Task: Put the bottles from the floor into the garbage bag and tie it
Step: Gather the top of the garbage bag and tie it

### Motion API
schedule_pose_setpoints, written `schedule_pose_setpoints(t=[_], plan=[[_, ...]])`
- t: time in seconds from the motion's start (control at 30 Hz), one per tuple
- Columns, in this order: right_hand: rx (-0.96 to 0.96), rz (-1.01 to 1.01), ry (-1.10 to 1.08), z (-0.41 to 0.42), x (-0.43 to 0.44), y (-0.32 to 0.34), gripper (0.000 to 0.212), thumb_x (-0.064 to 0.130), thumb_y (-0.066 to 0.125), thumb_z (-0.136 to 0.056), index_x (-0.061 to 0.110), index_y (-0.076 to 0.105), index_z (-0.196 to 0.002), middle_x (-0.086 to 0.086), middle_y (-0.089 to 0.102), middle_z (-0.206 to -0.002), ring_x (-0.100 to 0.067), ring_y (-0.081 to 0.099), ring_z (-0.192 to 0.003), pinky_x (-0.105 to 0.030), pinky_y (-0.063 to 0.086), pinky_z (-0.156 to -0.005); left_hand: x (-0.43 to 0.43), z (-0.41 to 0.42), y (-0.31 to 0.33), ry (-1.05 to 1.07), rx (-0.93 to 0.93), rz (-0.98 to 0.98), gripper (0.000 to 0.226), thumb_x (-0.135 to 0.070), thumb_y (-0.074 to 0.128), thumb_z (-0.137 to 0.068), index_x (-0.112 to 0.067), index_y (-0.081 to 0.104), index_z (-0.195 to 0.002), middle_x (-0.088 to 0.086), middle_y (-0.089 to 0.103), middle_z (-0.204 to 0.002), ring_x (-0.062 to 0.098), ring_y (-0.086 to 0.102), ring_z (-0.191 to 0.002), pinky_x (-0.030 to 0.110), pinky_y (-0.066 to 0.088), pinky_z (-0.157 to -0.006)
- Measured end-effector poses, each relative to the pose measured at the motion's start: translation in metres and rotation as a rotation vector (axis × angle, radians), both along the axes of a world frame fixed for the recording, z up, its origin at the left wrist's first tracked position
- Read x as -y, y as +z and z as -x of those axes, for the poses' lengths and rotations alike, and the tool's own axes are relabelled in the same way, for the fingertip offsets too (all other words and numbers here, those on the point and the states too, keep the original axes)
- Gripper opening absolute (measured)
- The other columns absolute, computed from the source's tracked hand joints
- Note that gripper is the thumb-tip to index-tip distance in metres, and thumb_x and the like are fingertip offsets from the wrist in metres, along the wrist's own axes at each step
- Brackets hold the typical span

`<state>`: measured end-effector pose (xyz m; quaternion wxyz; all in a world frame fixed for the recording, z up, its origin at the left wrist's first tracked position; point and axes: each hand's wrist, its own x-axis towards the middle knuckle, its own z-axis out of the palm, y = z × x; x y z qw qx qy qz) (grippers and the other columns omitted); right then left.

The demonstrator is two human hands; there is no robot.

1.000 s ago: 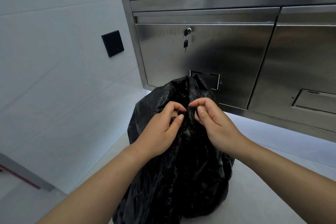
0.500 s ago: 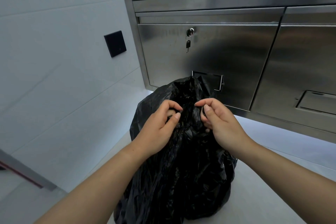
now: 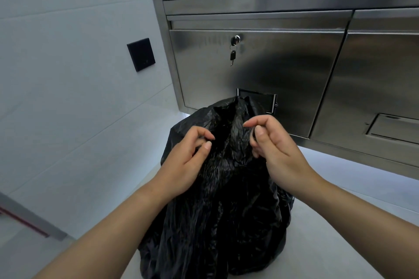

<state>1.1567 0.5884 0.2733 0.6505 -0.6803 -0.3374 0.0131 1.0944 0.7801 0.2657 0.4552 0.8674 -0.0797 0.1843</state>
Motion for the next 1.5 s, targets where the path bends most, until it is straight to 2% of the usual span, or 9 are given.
schedule_pose_setpoints(t=[0.17, 0.27, 0.43, 0.67, 0.93, 1.17, 1.27, 1.37, 1.5], plan=[[-0.018, 0.060, 0.133, 0.005, -0.009, -0.006, 0.018, 0.022, 0.034, -0.098, 0.021, 0.052, -0.102, 0.013, 0.044, -0.060, -0.001, 0.039, -0.051, -0.017, 0.040, -0.055, 0.010, -0.002, 0.003, -0.019, 0.049, 0.002, 0.006, -0.028, 0.049, -0.091, -0.033, 0.048, -0.092, -0.009, 0.042, -0.054, 0.006, 0.035, -0.049, 0.017, 0.031, -0.051], [-0.029, 0.133, 0.179, 0.004, -0.007, -0.017, 0.018, 0.019, 0.036, -0.099, 0.017, 0.053, -0.102, 0.010, 0.042, -0.060, -0.001, 0.037, -0.048, -0.012, 0.033, -0.049, 0.008, 0.005, -0.006, -0.040, -0.019, -0.080, 0.010, -0.023, 0.052, -0.093, -0.032, 0.048, -0.093, -0.011, 0.045, -0.050, 0.006, 0.033, -0.046, 0.016, 0.030, -0.050], [0.055, 0.230, 0.171, 0.006, 0.005, -0.035, 0.015, 0.028, 0.039, -0.093, 0.022, 0.052, -0.098, 0.007, 0.042, -0.056, -0.008, 0.037, -0.053, -0.021, 0.033, -0.054, -0.001, 0.025, -0.022, -0.131, -0.116, -0.162, 0.009, -0.030, 0.048, -0.092, -0.035, 0.042, -0.094, -0.013, 0.045, -0.048, 0.012, 0.031, -0.045, 0.019, 0.028, -0.048], [0.154, 0.300, 0.060, -0.006, 0.025, -0.034, 0.014, 0.013, 0.041, -0.097, 0.024, 0.048, -0.092, 0.004, 0.041, -0.053, -0.006, 0.035, -0.048, -0.018, 0.030, -0.050, -0.033, 0.027, -0.029, -0.030, -0.118, -0.175, 0.006, -0.033, 0.047, -0.091, -0.034, 0.041, -0.091, -0.012, 0.046, -0.049, 0.020, 0.033, -0.046, 0.024, 0.030, -0.050], [0.415, 0.440, 0.088, -0.004, 0.025, -0.016, 0.010, 0.036, 0.035, -0.094, 0.036, 0.045, -0.099, 0.001, 0.045, -0.054, -0.014, 0.040, -0.048, -0.019, 0.030, -0.046, -0.027, 0.018, -0.012, -0.128, -0.072, -0.236, 0.009, -0.035, 0.047, -0.091, -0.038, 0.039, -0.088, -0.012, 0.045, -0.049, 0.009, 0.031, -0.045, 0.014, 0.028, -0.049], [0.233, 0.195, 0.015, -0.031, 0.043, 0.027, 0.011, 0.023, 0.041, -0.093, 0.033, 0.046, -0.091, 0.005, 0.042, -0.051, -0.009, 0.031, -0.048, -0.018, 0.030, -0.050, -0.031, 0.011, 0.050, -0.190, 0.000, -0.338, 0.014, -0.026, 0.045, -0.092, -0.031, 0.033, -0.087, -0.007, 0.043, -0.053, 0.008, 0.032, -0.045, 0.016, 0.029, -0.049], [0.195, 0.170, -0.034, -0.031, 0.064, 0.056, 0.009, 0.023, 0.042, -0.091, 0.030, 0.046, -0.089, 0.003, 0.042, -0.052, -0.008, 0.032, -0.047, -0.017, 0.030, -0.049, -0.038, 0.017, 0.087, -0.203, -0.070, -0.322, 0.010, -0.027, 0.044, -0.092, -0.029, 0.035, -0.088, 0.001, 0.049, -0.054, 0.020, 0.040, -0.048, 0.034, 0.047, -0.053], [0.166, 0.133, -0.054, -0.038, 0.083, 0.077, 0.010, 0.020, 0.041, -0.091, 0.028, 0.046, -0.089, 0.001, 0.044, -0.053, -0.006, 0.033, -0.046, -0.017, 0.030, -0.046, -0.045, 0.017, 0.111, -0.192, -0.026, -0.383, 0.016, -0.026, 0.044, -0.093, -0.035, 0.033, -0.086, -0.015, 0.049, -0.051, 0.009, 0.034, -0.044, 0.011, 0.032, -0.048], [0.194, 0.163, -0.098, -0.048, 0.092, 0.060, 0.008, 0.020, 0.041, -0.091, 0.027, 0.046, -0.090, 0.004, 0.045, -0.052, -0.005, 0.033, -0.046, -0.018, 0.029, -0.047, -0.048, 0.005, 0.093, -0.158, -0.054, -0.407, 0.019, -0.023, 0.045, -0.093, -0.034, 0.032, -0.086, -0.012, 0.053, -0.053, 0.009, 0.036, -0.045, 0.011, 0.029, -0.048]])
